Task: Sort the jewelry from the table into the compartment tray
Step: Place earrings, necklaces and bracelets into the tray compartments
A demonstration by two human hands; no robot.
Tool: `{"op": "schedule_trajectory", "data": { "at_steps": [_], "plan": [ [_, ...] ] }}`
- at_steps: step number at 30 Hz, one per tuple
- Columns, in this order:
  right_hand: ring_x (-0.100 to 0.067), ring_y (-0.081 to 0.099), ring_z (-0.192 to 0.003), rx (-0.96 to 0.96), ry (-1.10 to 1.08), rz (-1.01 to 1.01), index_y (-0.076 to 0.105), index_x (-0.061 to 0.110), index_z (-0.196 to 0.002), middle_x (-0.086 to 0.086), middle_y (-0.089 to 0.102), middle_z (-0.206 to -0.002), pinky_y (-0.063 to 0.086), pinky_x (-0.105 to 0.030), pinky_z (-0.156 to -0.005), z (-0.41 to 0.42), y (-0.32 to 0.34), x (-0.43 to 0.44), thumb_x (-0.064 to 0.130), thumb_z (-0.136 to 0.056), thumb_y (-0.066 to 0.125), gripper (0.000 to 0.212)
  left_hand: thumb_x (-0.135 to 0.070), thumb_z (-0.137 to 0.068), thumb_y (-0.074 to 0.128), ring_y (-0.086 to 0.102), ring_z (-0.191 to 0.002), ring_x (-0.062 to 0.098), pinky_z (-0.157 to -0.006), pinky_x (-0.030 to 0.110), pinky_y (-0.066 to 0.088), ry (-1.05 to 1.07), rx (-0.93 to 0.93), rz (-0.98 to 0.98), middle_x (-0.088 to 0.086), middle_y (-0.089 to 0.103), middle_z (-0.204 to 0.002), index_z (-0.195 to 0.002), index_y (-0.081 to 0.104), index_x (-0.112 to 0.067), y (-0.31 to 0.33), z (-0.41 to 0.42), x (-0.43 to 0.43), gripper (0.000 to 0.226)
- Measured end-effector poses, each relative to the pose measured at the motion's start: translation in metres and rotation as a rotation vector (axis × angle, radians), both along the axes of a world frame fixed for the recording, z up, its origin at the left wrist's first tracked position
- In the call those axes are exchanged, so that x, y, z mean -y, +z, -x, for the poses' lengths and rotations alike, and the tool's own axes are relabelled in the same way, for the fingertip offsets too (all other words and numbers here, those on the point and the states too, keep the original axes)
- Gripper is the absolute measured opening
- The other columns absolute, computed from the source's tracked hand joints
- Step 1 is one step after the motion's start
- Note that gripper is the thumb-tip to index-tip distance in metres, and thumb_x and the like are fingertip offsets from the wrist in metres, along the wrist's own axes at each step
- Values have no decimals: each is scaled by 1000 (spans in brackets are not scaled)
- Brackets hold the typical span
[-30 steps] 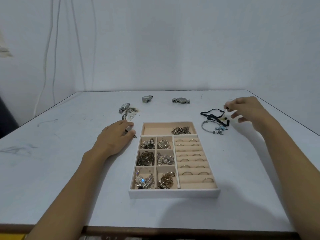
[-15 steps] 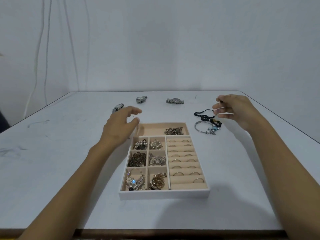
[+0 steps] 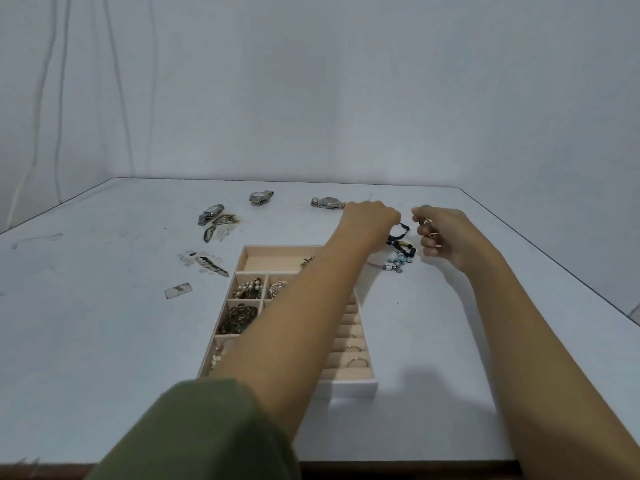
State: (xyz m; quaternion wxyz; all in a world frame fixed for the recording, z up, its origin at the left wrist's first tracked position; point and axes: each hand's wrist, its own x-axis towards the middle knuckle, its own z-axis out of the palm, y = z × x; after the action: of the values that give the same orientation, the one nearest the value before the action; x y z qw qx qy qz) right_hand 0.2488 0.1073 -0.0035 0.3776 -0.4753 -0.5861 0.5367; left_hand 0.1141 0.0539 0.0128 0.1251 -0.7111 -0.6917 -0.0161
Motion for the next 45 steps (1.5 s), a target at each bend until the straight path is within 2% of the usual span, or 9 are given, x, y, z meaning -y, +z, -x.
{"op": "schedule_trajectory", "data": {
  "at_steps": [5,8,11,18,22,24,32,37,45],
  "plan": [
    [-14,33,-44,10,5,-10,53,12,-82,0,40,-60,28,-20,-41,3,0,0,21,-89,60,13,-17,-92,49,60,-104,27,-69,30,32,30,-32,-37,4,63,-110,-106,64,-17,-25,1,-12,21],
    [-15,34,-44,20,22,-23,54,13,-83,0,42,-60,30,-20,-42,5,1,0,21,-89,59,12,-18,-92,51,58,-107,29,-72,31,33,58,64,-34,7,61,-115,-111,61,-14,-28,7,-13,22],
    [-15,34,-45,24,11,-32,54,13,-82,0,43,-62,31,-22,-43,4,2,0,22,-89,59,12,-23,-92,56,55,-112,29,-77,32,36,83,314,-22,7,59,-119,-114,60,-15,-23,17,-12,24],
    [-15,40,-48,21,-28,-65,55,14,-79,-1,49,-66,34,-23,-44,6,4,3,18,-90,57,12,-30,-92,59,57,-100,25,-92,41,49,-41,1004,-138,7,62,-107,-91,56,-13,14,51,11,18],
    [-14,43,-51,48,3,-108,56,13,-86,-4,54,-69,36,-23,-47,9,6,7,13,-93,56,7,-30,-94,57,62,-105,18,-85,33,50,-164,1304,-240,3,68,-108,-97,58,-14,40,75,48,17],
    [-15,44,-53,64,18,-129,56,10,-92,-6,57,-73,37,-24,-51,11,6,8,12,-94,55,3,-30,-95,55,64,-101,14,-91,34,50,-236,1403,-299,-2,70,-103,-98,59,-16,50,89,73,16],
    [-16,47,-54,136,75,-236,60,5,-100,-7,62,-74,38,-25,-54,26,10,20,11,-92,59,10,-23,-96,52,67,-79,18,-88,37,55,-298,1595,-449,-1,66,-79,-92,57,-15,36,127,142,10],
    [-13,49,-50,143,137,-364,64,8,-92,-7,63,-73,39,-17,-44,46,21,42,11,-91,61,5,-22,-98,48,59,-66,13,-71,27,55,-256,1758,-423,-3,63,-78,-93,55,-15,5,139,148,11],
    [-13,51,-51,101,403,-484,68,5,-94,-7,65,-72,39,-20,-48,74,34,91,12,-89,65,9,-21,-99,45,49,-65,10,-65,23,48,-217,1827,-366,-3,57,-79,-97,57,-14,-16,138,147,15]
  ]
}}
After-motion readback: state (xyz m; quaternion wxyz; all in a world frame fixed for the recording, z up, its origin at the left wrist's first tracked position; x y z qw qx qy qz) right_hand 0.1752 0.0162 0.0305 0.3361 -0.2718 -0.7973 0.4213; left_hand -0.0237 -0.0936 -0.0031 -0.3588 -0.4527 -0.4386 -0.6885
